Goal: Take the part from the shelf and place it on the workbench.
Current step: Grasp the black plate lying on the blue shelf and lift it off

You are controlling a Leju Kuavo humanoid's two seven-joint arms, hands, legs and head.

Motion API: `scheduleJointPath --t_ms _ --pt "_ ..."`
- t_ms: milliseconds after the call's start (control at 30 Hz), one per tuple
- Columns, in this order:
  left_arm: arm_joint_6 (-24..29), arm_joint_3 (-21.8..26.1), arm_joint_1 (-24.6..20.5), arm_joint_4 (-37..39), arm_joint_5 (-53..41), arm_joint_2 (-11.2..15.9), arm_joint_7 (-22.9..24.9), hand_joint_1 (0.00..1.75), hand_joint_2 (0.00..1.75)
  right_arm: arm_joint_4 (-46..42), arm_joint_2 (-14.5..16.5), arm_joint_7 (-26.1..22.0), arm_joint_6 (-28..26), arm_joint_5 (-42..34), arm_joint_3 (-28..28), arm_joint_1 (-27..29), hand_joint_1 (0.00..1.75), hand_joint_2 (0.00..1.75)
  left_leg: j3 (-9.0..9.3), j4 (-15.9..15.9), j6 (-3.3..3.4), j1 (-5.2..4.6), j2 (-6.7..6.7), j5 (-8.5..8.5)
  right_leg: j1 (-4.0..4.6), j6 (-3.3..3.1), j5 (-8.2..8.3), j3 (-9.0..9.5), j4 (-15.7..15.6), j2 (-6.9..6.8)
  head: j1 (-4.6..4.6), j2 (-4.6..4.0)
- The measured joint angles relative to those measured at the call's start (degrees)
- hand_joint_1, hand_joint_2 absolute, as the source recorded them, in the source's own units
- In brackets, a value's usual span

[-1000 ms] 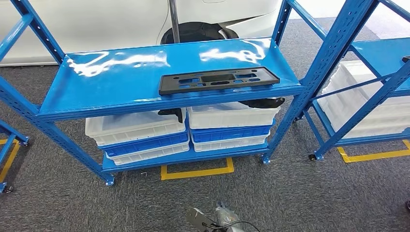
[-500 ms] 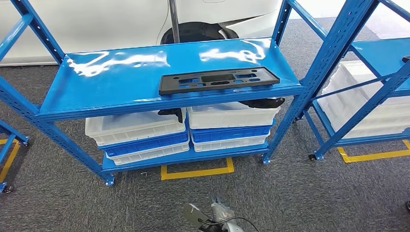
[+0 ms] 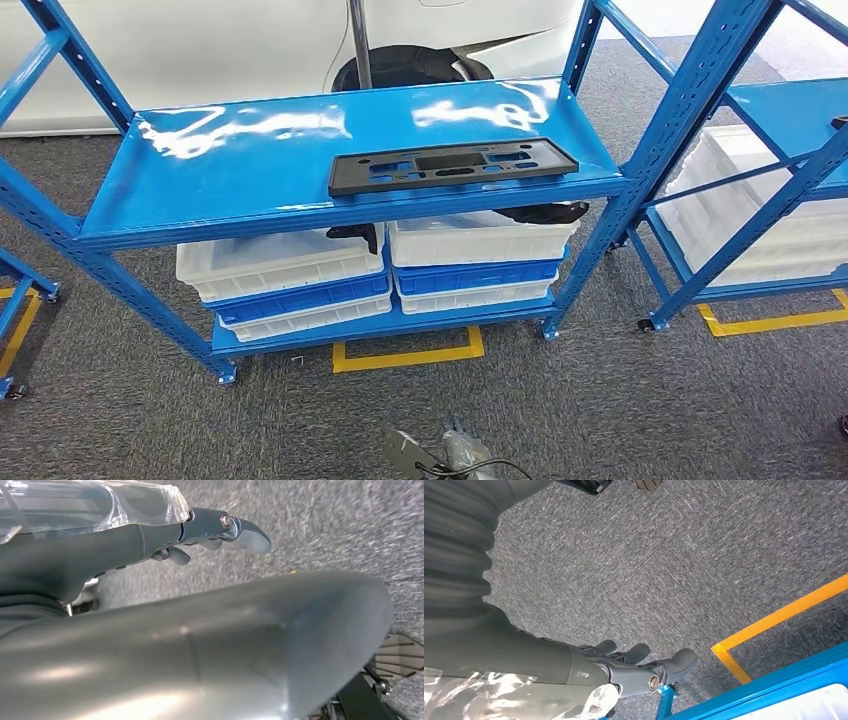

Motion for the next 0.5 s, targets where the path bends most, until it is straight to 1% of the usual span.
scheduleJointPath --t_ms 200,333,433,500 --pt "1.75 0.20 0.10 0.00 1.19 -0.52 0.45 0.00 0.00 -0.38 -0.33 0.25 0.10 1.12 0.00 0.36 0.00 1.75 0.00 0.00 0.00 0.00 0.00 0.00 0.00 0.00 0.00 0.00 0.00 0.00 0.00 0.00" --pt "2.47 0.36 0.12 0.00 1.17 -0.99 1.80 0.00 0.00 -1.92 -0.87 1.23 0.37 2.33 0.00 0.12 0.00 1.75 0.00 0.00 0.00 0.00 0.00 0.00 0.00 0.00 0.00 0.01 0.00 0.00 0.00 0.00" --pt "2.69 0.32 0.16 0.00 0.15 -1.45 3.06 0.00 0.00 -3.24 -1.32 1.44 1.08 0.90 -0.07 -0.56 0.00 1.75 0.00 0.00 0.00 0.00 0.00 0.00 0.00 0.00 0.01 0.01 0.00 0.00 0.00 0.00" --pt "2.92 0.30 0.19 0.00 -0.21 -1.75 2.91 0.00 0.00 -4.22 -1.64 1.35 1.53 -0.64 -0.31 -1.02 0.00 1.75 0.00 0.00 0.00 0.00 0.00 0.00 0.00 0.00 0.03 0.02 0.00 0.00 0.01 0.00"
